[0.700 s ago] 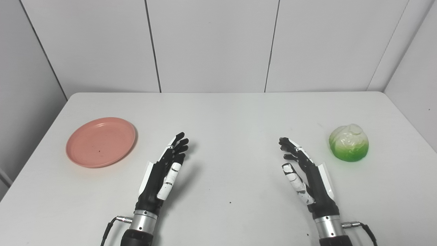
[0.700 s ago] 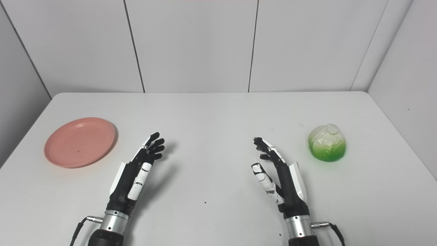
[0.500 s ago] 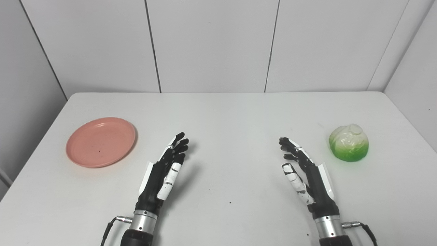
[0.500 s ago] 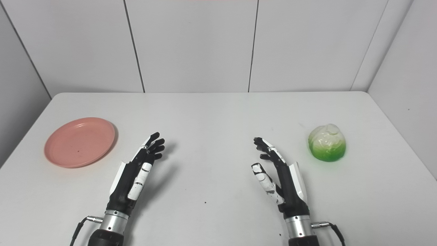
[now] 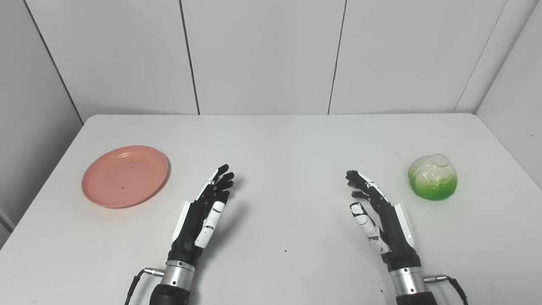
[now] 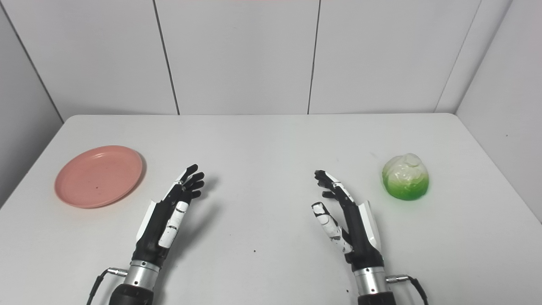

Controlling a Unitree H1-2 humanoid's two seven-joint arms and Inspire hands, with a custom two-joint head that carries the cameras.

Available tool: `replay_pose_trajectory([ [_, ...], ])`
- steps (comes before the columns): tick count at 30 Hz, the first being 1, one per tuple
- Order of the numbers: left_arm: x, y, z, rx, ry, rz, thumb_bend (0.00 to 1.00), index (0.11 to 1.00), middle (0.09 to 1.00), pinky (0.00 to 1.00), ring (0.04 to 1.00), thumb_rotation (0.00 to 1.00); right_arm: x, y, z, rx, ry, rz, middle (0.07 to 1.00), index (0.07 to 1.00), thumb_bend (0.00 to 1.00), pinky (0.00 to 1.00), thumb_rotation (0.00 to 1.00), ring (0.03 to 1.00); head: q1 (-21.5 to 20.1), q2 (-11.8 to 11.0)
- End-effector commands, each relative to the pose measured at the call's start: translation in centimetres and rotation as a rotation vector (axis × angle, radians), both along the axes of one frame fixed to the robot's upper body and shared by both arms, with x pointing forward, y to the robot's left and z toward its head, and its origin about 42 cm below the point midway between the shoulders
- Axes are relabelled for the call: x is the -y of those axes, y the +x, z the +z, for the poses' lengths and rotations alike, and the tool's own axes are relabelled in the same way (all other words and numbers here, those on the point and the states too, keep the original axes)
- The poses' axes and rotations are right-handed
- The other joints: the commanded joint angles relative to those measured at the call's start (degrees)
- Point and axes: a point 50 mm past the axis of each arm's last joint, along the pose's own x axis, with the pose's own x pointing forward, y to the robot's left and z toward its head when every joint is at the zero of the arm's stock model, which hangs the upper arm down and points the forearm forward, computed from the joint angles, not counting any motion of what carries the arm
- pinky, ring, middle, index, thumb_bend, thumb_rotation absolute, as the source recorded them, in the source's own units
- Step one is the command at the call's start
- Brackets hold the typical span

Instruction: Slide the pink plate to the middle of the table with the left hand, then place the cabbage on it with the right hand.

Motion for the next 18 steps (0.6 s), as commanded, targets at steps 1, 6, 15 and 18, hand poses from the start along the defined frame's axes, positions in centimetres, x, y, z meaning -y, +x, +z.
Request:
replay_pose_trajectory([
  [1, -0.99, -1.08, -3.01, -0.105, 0.015, 0.010, 0.53, 0.896, 0.886, 0.84, 0.866, 1.00, -0.57, 0.25, -0.88, -0.031, 0.015, 0.007, 0.822, 0.819, 0.33, 0.75, 1.00, 0.808, 0.06, 0.03],
  [6, -1.00, -1.11, -2.99, -0.107, 0.023, 0.012, 0.53, 0.897, 0.886, 0.84, 0.867, 1.00, -0.65, 0.20, -0.79, -0.030, 0.016, 0.005, 0.820, 0.816, 0.31, 0.74, 1.00, 0.806, 0.10, 0.03],
  [15, -0.92, -1.05, -3.09, -0.106, 0.022, 0.007, 0.54, 0.899, 0.888, 0.84, 0.867, 1.00, -0.56, 0.23, -0.90, -0.031, 0.019, 0.006, 0.819, 0.816, 0.32, 0.74, 1.00, 0.806, 0.75, -0.56],
  [18, -0.65, -1.03, -3.16, -0.111, 0.019, 0.003, 0.53, 0.902, 0.893, 0.84, 0.872, 1.00, -0.27, 0.24, -1.05, -0.038, 0.011, 0.004, 0.822, 0.818, 0.33, 0.74, 1.00, 0.809, 2.44, -1.19],
])
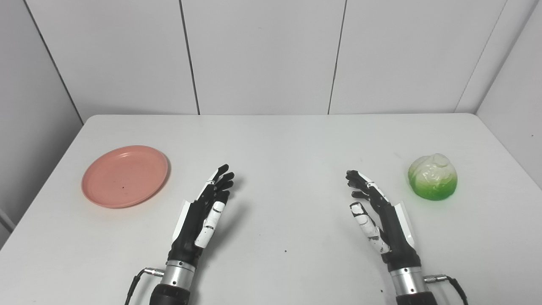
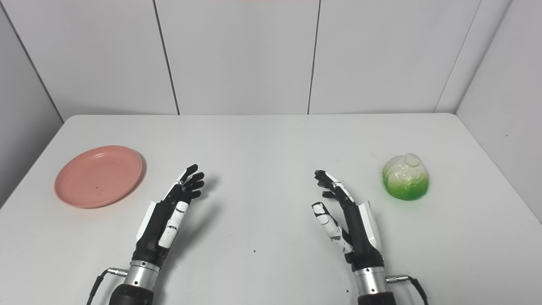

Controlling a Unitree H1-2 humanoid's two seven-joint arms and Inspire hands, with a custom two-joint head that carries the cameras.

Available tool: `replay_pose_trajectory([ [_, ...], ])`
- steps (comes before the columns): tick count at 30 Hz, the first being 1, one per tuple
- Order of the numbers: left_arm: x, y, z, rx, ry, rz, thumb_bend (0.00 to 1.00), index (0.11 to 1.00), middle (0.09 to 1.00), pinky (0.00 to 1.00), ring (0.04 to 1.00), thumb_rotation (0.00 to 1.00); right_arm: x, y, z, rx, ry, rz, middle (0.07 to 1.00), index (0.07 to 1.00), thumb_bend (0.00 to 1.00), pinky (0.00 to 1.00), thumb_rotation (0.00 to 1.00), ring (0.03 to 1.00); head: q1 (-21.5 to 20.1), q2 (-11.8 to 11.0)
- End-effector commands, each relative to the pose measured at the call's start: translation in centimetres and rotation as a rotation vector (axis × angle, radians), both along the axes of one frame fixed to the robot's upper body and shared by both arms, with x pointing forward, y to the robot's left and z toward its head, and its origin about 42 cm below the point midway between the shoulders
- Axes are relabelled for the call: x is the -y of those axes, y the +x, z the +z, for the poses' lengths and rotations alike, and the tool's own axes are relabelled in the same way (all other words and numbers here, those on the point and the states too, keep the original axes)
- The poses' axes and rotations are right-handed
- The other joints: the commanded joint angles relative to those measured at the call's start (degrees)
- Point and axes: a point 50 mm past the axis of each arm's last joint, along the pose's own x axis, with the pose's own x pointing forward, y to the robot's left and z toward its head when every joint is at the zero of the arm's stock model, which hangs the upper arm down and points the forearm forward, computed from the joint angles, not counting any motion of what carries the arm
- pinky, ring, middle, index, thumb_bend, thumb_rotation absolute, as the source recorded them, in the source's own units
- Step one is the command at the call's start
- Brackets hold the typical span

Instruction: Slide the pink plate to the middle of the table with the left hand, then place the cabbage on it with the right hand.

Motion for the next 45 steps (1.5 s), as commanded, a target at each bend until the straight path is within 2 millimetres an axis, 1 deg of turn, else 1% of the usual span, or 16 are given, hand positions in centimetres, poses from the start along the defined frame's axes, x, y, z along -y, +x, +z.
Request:
replay_pose_trajectory([
  [1, -0.5, -1.0, -3.2, -0.113, 0.012, 0.003, 0.53, 0.900, 0.893, 0.84, 0.872, 1.00, -0.1, 0.2, -1.1, -0.040, 0.004, 0.002, 0.824, 0.821, 0.34, 0.74, 1.00, 0.811, 1.48, -0.59],
  [2, -0.3, -1.0, -3.3, -0.115, 0.007, 0.003, 0.52, 0.896, 0.892, 0.84, 0.871, 0.99, 0.1, 0.3, -1.2, -0.042, -0.002, 0.000, 0.826, 0.824, 0.35, 0.74, 1.00, 0.813, 3.39, -1.42],
  [3, -0.1, -0.9, -3.4, -0.116, 0.004, 0.003, 0.51, 0.893, 0.892, 0.84, 0.870, 0.99, 0.2, 0.2, -1.2, -0.042, -0.005, -0.001, 0.826, 0.824, 0.36, 0.74, 1.00, 0.814, 3.39, -1.42],
  [5, 0.3, -0.9, -3.6, -0.120, 0.006, 0.000, 0.51, 0.891, 0.892, 0.84, 0.870, 0.99, 0.6, 0.2, -1.4, -0.044, 0.001, 0.000, 0.825, 0.823, 0.35, 0.75, 1.00, 0.813, 5.93, -2.56],
  [6, 0.6, -0.8, -3.8, -0.125, 0.009, -0.002, 0.51, 0.891, 0.894, 0.84, 0.871, 0.99, 0.8, 0.2, -1.6, -0.047, 0.001, 0.001, 0.824, 0.823, 0.35, 0.75, 1.00, 0.814, 8.19, -3.63],
  [7, 0.8, -0.8, -3.9, -0.128, 0.012, -0.002, 0.52, 0.893, 0.896, 0.84, 0.874, 1.00, 1.0, 0.2, -1.7, -0.049, 0.000, 0.001, 0.826, 0.825, 0.35, 0.75, 1.00, 0.817, 8.19, -3.63],
  [10, 1.7, -0.7, -4.3, -0.134, 0.018, -0.001, 0.51, 0.895, 0.896, 0.83, 0.874, 1.00, 1.8, 0.2, -2.2, -0.058, 0.006, 0.003, 0.831, 0.828, 0.33, 0.77, 1.00, 0.822, 12.65, -6.19],
  [11, 1.9, -0.7, -4.4, -0.136, 0.017, 0.000, 0.51, 0.896, 0.897, 0.83, 0.875, 0.99, 2.0, 0.3, -2.3, -0.058, 0.009, 0.005, 0.831, 0.828, 0.33, 0.77, 1.00, 0.822, 12.65, -6.19],
  [12, 2.3, -0.6, -4.6, -0.139, 0.020, 0.000, 0.51, 0.896, 0.898, 0.83, 0.876, 0.99, 2.2, 0.3, -2.5, -0.060, 0.014, 0.005, 0.831, 0.828, 0.32, 0.77, 1.00, 0.822, 14.55, -7.50],
  [13, 2.5, -0.6, -4.7, -0.140, 0.023, 0.001, 0.51, 0.898, 0.900, 0.83, 0.877, 0.99, 2.3, 0.3, -2.5, -0.061, 0.018, 0.005, 0.829, 0.828, 0.32, 0.77, 1.00, 0.820, 14.55, -7.50],
  [16, 3.2, -0.5, -5.0, -0.140, 0.022, 0.003, 0.50, 0.899, 0.899, 0.83, 0.879, 0.99, 2.8, 0.5, -2.9, -0.055, 0.034, 0.012, 0.828, 0.827, 0.31, 0.76, 1.00, 0.817, 16.80, -9.13],
  [19, 3.7, -0.4, -5.2, -0.139, 0.021, 0.004, 0.48, 0.903, 0.897, 0.82, 0.880, 0.98, 3.1, 0.7, -3.2, -0.050, 0.043, 0.021, 0.830, 0.827, 0.29, 0.77, 1.00, 0.819, 17.91, -9.95],
  [26, 4.1, -0.4, -5.1, -0.137, 0.028, 0.001, 0.46, 0.911, 0.900, 0.84, 0.890, 1.00, 3.3, 0.6, -3.3, -0.053, 0.048, 0.018, 0.834, 0.830, 0.30, 0.77, 1.00, 0.824, 18.14, -10.20],
  [31, 4.1, -0.3, -5.1, -0.142, 0.027, 0.001, 0.46, 0.913, 0.902, 0.84, 0.892, 1.00, 3.2, 0.6, -3.2, -0.052, 0.048, 0.016, 0.828, 0.825, 0.31, 0.77, 1.00, 0.820, 18.21, -10.20],
  [40, 3.5, 0.5, -5.1, -0.171, 0.008, -0.001, 0.47, 0.922, 0.914, 0.86, 0.902, 1.00, 2.6, 1.2, -3.1, -0.039, 0.041, 0.022, 0.822, 0.820, 0.26, 0.75, 1.00, 0.810, 18.53, -10.93],
  [45, 3.4, 1.0, -3.9, -0.185, 0.004, -0.025, 0.51, 0.953, 0.951, 0.90, 0.939, 1.00, 2.5, 1.5, -3.2, -0.046, 0.038, 0.019, 0.818, 0.815, 0.27, 0.75, 1.00, 0.811, 18.94, -11.30],
])
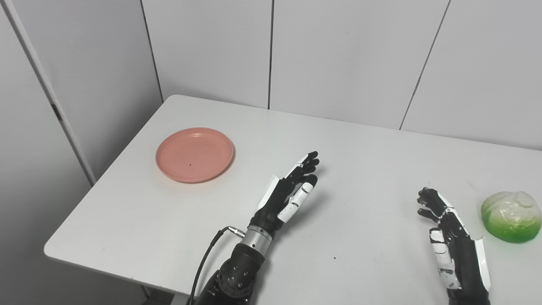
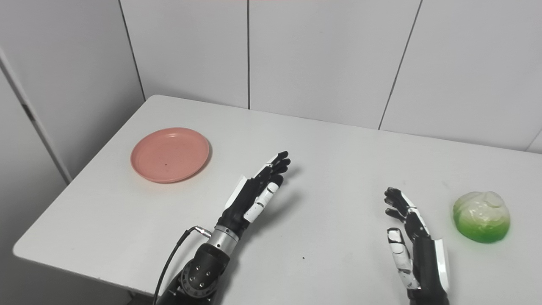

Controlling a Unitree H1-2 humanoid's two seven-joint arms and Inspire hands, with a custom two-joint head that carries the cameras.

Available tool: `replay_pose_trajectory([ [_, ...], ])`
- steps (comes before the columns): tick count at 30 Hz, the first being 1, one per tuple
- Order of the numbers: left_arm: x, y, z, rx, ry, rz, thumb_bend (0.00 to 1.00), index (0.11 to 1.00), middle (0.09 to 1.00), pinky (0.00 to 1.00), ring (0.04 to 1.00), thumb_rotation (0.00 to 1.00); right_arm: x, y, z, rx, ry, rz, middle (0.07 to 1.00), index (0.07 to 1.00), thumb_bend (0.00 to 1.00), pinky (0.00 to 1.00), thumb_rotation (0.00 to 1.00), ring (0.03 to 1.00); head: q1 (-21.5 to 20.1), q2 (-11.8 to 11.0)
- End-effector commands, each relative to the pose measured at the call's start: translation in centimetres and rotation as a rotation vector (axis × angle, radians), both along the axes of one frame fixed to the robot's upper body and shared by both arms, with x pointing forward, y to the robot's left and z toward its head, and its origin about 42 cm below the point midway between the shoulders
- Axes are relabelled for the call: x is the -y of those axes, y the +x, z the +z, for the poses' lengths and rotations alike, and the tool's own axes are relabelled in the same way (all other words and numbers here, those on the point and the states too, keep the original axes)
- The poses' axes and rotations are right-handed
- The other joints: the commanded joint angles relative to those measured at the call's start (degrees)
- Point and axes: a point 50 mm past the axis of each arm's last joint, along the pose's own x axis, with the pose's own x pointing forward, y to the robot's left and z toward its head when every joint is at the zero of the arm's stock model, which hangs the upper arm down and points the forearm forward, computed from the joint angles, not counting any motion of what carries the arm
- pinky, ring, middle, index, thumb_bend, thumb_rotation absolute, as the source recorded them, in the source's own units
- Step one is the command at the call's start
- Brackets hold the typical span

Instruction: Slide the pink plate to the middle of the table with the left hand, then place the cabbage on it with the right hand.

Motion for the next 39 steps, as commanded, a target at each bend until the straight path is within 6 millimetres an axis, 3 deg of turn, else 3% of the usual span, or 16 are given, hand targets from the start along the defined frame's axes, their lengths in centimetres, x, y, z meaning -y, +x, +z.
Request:
replay_pose_trajectory([
  [1, -0.5, -2.4, -3.3, -0.140, -0.005, 0.003, 0.51, 0.954, 0.952, 0.90, 0.941, 1.00, 1.8, 0.9, -2.8, -0.101, -0.061, -0.044, 0.818, 0.814, 0.27, 0.75, 1.00, 0.811, 0.20, 0.04],
  [7, -0.4, -2.0, -0.7, -0.107, -0.036, -0.027, 0.54, 0.970, 0.973, 0.94, 0.964, 1.00, 1.7, 0.9, -2.9, -0.109, -0.061, -0.051, 0.821, 0.819, 0.29, 0.76, 1.00, 0.814, 0.64, -0.02],
  [16, -0.5, -0.3, 5.9, 0.055, -0.078, -0.041, 0.50, 0.957, 0.969, 0.93, 0.953, 1.00, 1.4, 1.2, -2.9, -0.110, -0.057, -0.045, 0.823, 0.820, 0.30, 0.76, 1.00, 0.815, 1.37, -0.42],
  [23, -1.4, 1.3, 9.9, 0.183, -0.082, -0.009, 0.51, 0.949, 0.963, 0.91, 0.944, 1.00, 1.7, 1.2, -3.0, -0.111, -0.069, -0.051, 0.824, 0.819, 0.31, 0.76, 1.00, 0.817, 2.37, -0.55],
  [39, -6.0, 2.9, 13.4, 0.320, -0.146, 0.187, 0.48, 0.946, 0.945, 0.91, 0.930, 1.00, 2.3, 1.1, -2.9, -0.124, -0.050, -0.045, 0.837, 0.833, 0.30, 0.79, 1.00, 0.829, 4.35, -0.11],
])
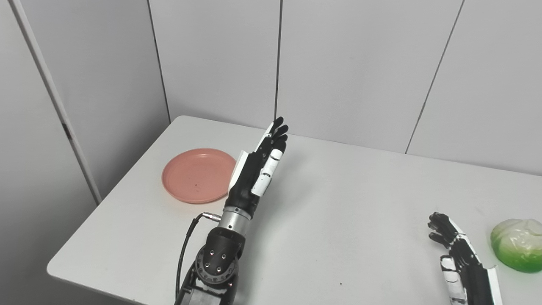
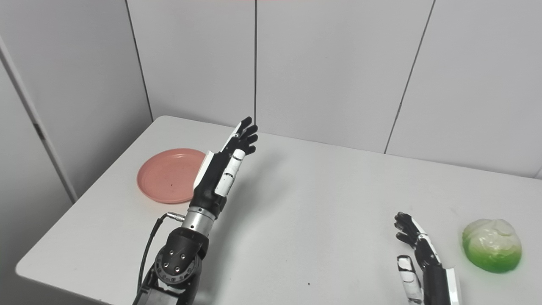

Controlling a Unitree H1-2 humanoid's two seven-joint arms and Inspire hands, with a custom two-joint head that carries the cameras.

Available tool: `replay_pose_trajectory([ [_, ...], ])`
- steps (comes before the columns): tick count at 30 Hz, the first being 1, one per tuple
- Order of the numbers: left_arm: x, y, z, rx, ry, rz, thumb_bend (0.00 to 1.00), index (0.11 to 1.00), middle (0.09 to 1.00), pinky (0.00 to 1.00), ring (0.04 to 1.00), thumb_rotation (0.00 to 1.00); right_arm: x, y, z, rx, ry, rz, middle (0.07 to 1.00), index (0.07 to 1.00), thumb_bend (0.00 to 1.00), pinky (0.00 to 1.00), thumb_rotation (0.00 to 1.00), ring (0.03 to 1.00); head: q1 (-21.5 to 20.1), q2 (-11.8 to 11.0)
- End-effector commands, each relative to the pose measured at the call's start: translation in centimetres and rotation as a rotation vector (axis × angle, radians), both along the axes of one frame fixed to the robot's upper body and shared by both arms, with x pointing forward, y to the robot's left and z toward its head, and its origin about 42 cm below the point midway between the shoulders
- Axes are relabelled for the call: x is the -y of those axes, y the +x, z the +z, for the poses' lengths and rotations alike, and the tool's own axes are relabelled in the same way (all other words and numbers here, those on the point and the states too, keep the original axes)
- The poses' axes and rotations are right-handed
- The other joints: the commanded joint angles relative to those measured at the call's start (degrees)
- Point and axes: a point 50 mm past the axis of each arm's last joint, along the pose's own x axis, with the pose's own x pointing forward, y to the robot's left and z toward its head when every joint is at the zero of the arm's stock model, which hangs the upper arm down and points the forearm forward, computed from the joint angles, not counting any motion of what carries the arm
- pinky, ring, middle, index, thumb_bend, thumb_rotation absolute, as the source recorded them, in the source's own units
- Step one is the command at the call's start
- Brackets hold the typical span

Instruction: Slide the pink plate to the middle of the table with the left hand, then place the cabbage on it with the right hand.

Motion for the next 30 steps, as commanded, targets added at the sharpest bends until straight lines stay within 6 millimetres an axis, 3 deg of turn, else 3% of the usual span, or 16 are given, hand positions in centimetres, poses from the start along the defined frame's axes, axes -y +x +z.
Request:
replay_pose_trajectory([
  [1, -0.5, 1.1, 3.5, 0.153, -0.014, 0.031, 0.49, 0.945, 0.943, 0.91, 0.929, 1.00, 2.3, 1.0, -3.0, -0.126, -0.062, -0.046, 0.837, 0.833, 0.30, 0.79, 1.00, 0.830, 0.07, 0.20],
  [18, -7.8, 3.4, 4.4, 0.198, -0.049, 0.245, 0.46, 0.942, 0.941, 0.93, 0.937, 1.00, 2.5, 0.8, -2.8, -0.111, -0.057, -0.047, 0.832, 0.828, 0.30, 0.78, 1.00, 0.823, 0.69, 0.78],
  [30, -12.4, 4.1, 4.9, 0.207, -0.046, 0.333, 0.47, 0.921, 0.918, 0.87, 0.903, 1.00, 2.6, 0.6, -2.6, -0.120, -0.037, -0.058, 0.826, 0.823, 0.29, 0.79, 1.00, 0.821, 1.22, 0.92],
])
